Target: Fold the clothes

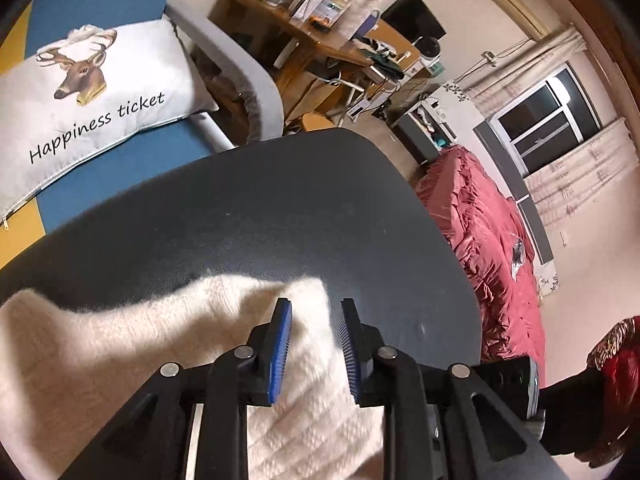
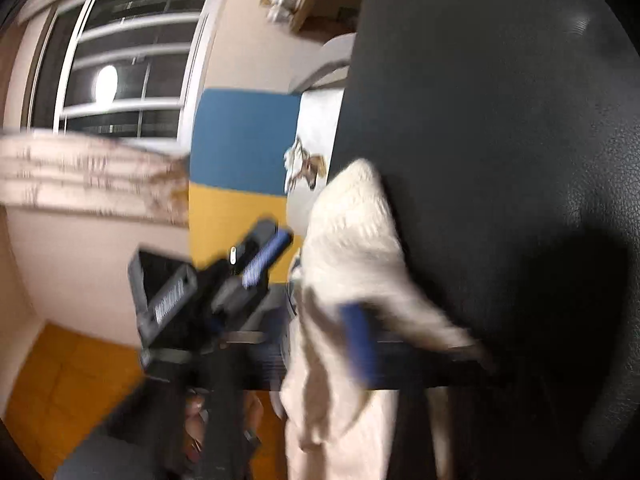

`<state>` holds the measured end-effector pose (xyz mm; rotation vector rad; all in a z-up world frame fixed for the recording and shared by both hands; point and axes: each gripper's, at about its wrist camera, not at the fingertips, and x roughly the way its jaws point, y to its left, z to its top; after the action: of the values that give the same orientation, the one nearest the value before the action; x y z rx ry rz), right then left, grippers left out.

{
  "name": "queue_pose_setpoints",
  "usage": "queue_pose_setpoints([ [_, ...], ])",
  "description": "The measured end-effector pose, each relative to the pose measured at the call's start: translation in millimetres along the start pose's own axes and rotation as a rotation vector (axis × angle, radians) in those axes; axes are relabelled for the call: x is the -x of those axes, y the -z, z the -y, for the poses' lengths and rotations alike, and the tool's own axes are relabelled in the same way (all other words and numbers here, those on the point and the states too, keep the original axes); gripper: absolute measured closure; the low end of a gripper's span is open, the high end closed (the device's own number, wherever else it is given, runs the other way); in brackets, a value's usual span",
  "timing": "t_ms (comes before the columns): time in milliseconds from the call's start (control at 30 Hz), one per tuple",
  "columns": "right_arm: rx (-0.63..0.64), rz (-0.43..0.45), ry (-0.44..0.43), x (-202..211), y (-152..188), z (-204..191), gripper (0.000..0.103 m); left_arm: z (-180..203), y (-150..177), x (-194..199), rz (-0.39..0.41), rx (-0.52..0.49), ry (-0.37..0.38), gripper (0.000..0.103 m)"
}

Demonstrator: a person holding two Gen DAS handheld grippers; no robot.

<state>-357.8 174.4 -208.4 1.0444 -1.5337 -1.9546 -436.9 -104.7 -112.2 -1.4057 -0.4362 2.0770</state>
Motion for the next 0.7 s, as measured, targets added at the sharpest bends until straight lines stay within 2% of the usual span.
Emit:
queue_pose_setpoints([
  [133, 0.094, -0.023, 0.029, 2.8, 3.0, -2.4, 0.089, -1.3, -8.6, -21.3, -0.066, -0.017, -0.065, 0.075],
  [267, 0.177, -0.056, 0.049, 13.9, 10.8, -0.9, 0.089, -8.6, -11.6, -39.5, -0.122, -0.008, -0.096, 0.074],
  [400, 0.235, -0.071, 0.071, 15.2, 16.7, -5.3, 0.089, -14.5, -14.7, -51.8, -0.16, 0.025, -0.056, 0.074],
  [500, 0.151, -0.083, 0.022, 16.7, 15.2, 4.6, 0.086, -10.4, -14.6, -59.0, -0.188, 0.024, -0.01, 0.075],
  [567, 0.071, -0.08, 0.01, 18.1, 11.6, 12.4, 0.075, -3.1, -12.8, -64.5, -0.216, 0.003, 0.01, 0.077],
  [600, 0.013, -0.078, 0.002, 20.1, 9.3, 19.2, 0.053, 5.7, -10.9, -66.1, -0.226, -0.032, -0.001, 0.083],
  [633, -0.04, -0.074, -0.007, 21.5, 7.2, 24.5, 0.041, 15.6, -7.2, -66.3, -0.223, -0.089, -0.015, 0.086],
  [700, -0.078, -0.059, -0.023, 22.8, 3.5, 25.2, 0.039, 31.8, -0.9, -58.5, -0.174, -0.188, -0.041, 0.092],
])
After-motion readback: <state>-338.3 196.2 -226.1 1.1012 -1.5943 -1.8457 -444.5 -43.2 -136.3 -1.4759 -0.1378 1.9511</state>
